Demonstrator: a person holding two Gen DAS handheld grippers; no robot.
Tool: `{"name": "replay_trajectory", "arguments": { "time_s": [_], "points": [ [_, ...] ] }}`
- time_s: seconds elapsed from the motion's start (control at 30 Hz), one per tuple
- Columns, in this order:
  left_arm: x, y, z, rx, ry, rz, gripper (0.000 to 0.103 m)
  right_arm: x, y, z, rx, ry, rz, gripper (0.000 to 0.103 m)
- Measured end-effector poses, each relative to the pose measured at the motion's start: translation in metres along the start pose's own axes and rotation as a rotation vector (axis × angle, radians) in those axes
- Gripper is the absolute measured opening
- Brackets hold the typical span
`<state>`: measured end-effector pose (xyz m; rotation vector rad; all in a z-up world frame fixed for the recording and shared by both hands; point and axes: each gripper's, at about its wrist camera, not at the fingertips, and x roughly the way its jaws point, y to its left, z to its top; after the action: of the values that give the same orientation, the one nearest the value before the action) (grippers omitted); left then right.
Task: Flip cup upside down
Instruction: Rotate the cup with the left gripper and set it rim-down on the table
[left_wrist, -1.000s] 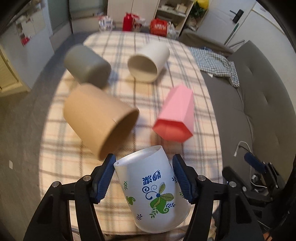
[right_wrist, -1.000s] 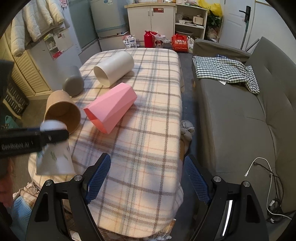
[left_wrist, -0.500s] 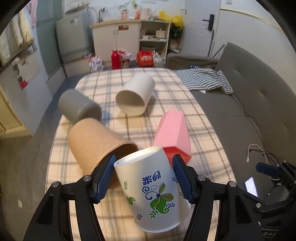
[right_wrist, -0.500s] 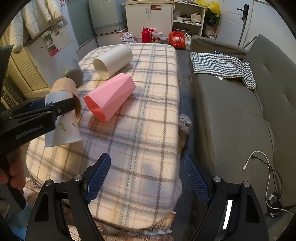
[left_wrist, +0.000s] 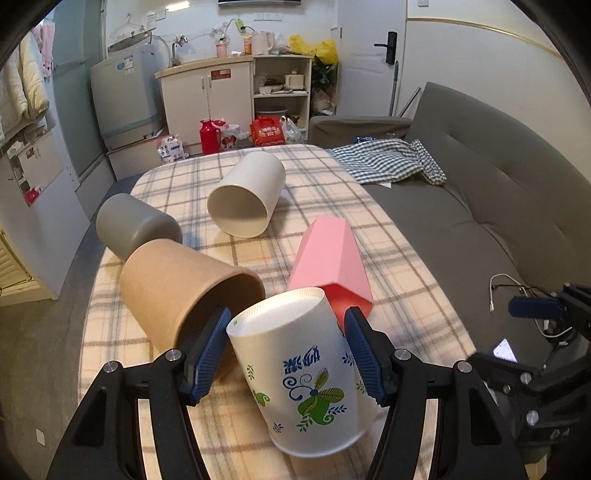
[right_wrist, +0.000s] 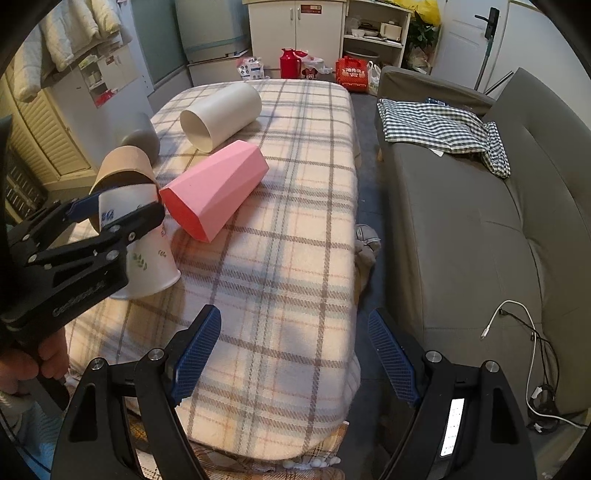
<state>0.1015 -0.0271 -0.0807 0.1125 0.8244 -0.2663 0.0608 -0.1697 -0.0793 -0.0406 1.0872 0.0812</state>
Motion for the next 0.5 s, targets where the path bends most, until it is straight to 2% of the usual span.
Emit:
{"name": "replay_trajectory", "arguments": {
  "time_s": [0.37,0.5],
  "points": [
    [-0.023,-0.002,-0.011,0.018,0.037,-0.008,0.066,-0.014,0.010,-0.003,-0.008,-0.026,0.000,0.082],
    [-0.028,-0.001,-0.011,0.011,0.036,-0.011,0.075,-0.022,0.013,-0.005,-0.008,-0.041,-0.006,0.082]
  ]
}}
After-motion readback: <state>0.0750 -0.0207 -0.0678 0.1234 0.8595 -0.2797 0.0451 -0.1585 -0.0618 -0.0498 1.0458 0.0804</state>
